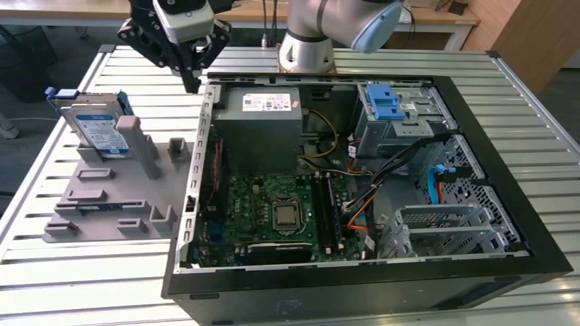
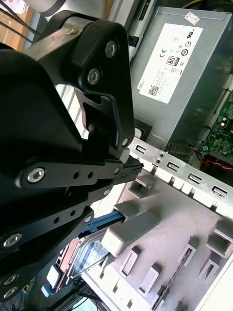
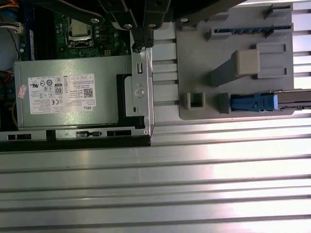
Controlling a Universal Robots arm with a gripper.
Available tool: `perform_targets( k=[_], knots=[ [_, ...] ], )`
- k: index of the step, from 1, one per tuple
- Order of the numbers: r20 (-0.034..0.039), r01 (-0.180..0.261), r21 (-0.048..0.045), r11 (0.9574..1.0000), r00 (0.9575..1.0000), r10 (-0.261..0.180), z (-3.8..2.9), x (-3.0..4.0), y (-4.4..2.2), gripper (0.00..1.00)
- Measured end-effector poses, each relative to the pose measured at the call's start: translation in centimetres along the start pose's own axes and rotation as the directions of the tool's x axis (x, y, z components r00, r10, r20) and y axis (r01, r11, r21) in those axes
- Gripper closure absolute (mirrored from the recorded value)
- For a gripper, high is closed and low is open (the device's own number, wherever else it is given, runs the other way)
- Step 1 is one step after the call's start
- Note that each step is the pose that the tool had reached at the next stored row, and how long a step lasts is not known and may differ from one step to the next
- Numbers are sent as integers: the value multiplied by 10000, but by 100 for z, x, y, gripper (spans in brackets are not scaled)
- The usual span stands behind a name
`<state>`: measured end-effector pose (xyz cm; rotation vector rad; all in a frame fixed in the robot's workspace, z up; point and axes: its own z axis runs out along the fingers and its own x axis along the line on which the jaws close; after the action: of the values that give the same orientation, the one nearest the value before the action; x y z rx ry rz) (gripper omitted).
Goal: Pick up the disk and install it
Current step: 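Reach for the disk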
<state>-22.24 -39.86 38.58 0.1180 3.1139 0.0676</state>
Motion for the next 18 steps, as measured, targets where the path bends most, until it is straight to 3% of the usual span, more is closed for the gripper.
perform_targets(
  k=[8,18],
  knots=[
    [0,0,0,10000,10000,0,1,18,8,89],
    [-1,0,1,10000,10000,0,2,91,33,89]
  ],
)
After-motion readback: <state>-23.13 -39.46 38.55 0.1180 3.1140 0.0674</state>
